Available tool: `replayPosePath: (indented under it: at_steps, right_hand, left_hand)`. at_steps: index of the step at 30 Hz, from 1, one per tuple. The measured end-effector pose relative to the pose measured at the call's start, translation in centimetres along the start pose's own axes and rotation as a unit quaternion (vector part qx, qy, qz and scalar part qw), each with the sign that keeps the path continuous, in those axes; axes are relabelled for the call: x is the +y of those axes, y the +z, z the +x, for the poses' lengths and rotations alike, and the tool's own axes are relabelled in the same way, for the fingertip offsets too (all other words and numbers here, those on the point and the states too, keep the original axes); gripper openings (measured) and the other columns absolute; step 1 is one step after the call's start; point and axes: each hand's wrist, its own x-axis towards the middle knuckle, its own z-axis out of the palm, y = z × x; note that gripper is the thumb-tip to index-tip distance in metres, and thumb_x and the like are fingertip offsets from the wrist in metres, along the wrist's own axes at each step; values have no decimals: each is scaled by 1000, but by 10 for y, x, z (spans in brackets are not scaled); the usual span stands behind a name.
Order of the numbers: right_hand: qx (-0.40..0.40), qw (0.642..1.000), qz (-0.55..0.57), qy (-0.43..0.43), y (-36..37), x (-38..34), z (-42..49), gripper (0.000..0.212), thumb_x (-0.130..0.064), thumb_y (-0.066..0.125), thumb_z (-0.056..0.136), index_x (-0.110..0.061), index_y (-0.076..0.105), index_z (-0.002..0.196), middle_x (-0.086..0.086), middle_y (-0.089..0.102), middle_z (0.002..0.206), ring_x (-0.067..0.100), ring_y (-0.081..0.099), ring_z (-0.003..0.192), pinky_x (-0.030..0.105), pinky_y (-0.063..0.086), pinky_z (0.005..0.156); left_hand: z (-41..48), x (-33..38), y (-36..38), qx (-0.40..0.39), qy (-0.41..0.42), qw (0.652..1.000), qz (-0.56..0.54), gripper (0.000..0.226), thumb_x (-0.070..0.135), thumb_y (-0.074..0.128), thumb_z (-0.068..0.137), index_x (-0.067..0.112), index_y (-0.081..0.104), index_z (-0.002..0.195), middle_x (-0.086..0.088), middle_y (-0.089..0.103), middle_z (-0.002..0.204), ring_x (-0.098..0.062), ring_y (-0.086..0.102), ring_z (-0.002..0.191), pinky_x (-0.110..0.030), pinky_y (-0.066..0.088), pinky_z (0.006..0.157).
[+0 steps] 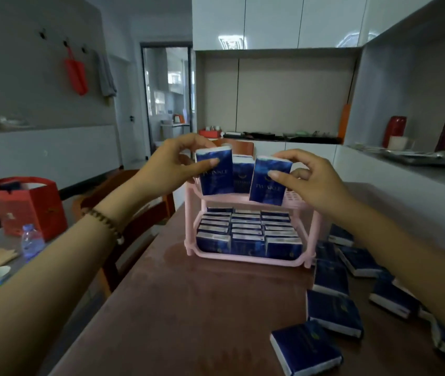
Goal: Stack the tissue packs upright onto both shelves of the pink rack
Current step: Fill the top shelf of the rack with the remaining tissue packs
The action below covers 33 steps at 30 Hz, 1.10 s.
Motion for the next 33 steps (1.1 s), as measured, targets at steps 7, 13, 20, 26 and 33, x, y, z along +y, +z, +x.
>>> replayPosePath:
  at_steps: [7,13,20,26,33]
  right_hand:
    - [-15,997,-79,-14,22,25,50,27,-14,69,81,-29,57,100,-2,54,104,4,50,68,14,47,66]
    - [-28,993,-116,-1,36,47,68,29,-17,72,79,-27,54,100,0,55,100,16,52,64,22,47,59]
    - [-27,989,-148,-7,44,58,72,28,-16,72,79,-22,53,100,3,50,104,26,59,79,22,52,65]
    - [-28,989,-147,-1,47,59,76,29,-17,72,78,-19,54,101,9,49,104,31,60,82,39,57,71]
    - [-22,986,-163,-9,47,60,76,32,-19,73,78,-24,50,100,1,47,105,15,55,76,16,49,62]
  left_hand:
    - [41,-43,-8,-6,-44,999,25,26,20,68,82,9,61,105,-8,64,106,-28,66,83,-38,60,68]
    - [59,-69,-6,-25,-63,997,43,23,18,72,79,11,57,96,-6,63,101,-20,67,73,-23,56,60]
    - [63,-77,2,-56,-49,996,49,14,17,71,80,18,63,92,0,64,102,-10,66,73,-23,58,64]
    - [66,-79,6,-63,-54,994,71,15,20,69,81,29,60,87,-5,63,110,-25,66,87,-45,58,74]
    - [62,-79,7,-42,-55,995,77,26,20,71,79,37,52,84,-4,60,116,-23,62,97,-46,58,75]
